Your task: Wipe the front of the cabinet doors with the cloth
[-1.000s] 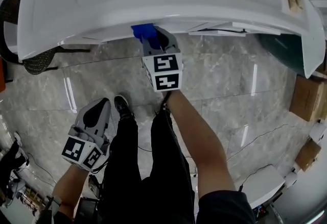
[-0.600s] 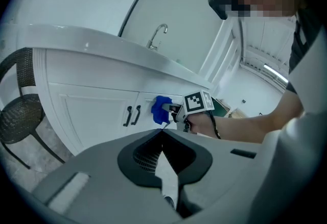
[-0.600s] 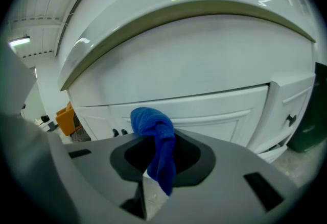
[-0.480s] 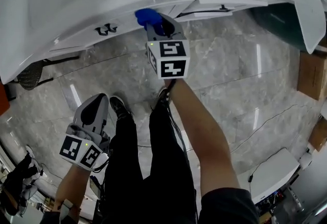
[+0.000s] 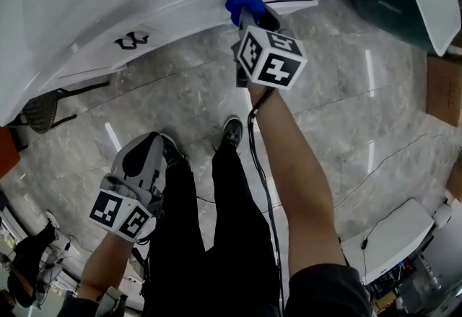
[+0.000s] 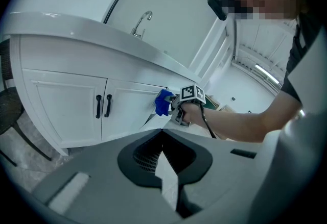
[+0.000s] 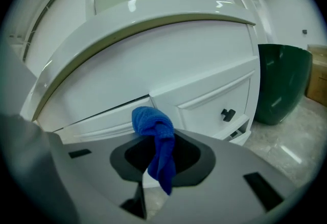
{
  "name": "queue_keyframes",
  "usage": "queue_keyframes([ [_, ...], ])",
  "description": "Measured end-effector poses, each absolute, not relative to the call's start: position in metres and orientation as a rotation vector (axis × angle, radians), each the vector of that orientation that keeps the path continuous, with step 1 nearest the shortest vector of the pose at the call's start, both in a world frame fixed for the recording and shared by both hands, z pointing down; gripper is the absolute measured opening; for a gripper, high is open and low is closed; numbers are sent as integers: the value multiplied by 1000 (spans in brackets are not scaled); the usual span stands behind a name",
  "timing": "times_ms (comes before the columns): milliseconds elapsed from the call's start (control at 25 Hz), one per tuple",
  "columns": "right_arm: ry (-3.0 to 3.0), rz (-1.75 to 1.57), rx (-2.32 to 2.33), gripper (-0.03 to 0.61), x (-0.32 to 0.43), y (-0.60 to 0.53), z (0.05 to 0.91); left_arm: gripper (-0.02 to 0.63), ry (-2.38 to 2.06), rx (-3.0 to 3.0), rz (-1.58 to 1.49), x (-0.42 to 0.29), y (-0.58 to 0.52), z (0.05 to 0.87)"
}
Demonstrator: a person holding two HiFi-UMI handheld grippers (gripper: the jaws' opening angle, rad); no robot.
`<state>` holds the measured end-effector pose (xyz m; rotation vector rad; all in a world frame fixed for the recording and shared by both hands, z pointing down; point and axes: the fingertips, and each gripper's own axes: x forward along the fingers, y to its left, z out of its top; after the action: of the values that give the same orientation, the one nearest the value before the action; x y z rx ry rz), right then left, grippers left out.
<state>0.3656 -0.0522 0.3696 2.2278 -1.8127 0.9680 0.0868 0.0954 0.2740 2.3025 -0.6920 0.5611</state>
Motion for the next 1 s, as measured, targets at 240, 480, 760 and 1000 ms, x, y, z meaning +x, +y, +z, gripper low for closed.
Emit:
queue_keyframes([
  [240, -1824, 955, 2232, 69, 332, -37, 371, 0, -705, 2286, 552, 55, 100, 278],
  [480, -2018, 935, 2033, 69, 209, -51, 383, 0, -742, 2265, 532, 7, 93, 283],
  [760, -2111, 883, 1868, 69, 119, -88, 410, 0, -892, 2197, 491, -54, 70, 295],
  [1000, -2102, 845, 1832, 69, 124, -103, 415, 0, -901, 2132, 496, -59, 77, 316],
])
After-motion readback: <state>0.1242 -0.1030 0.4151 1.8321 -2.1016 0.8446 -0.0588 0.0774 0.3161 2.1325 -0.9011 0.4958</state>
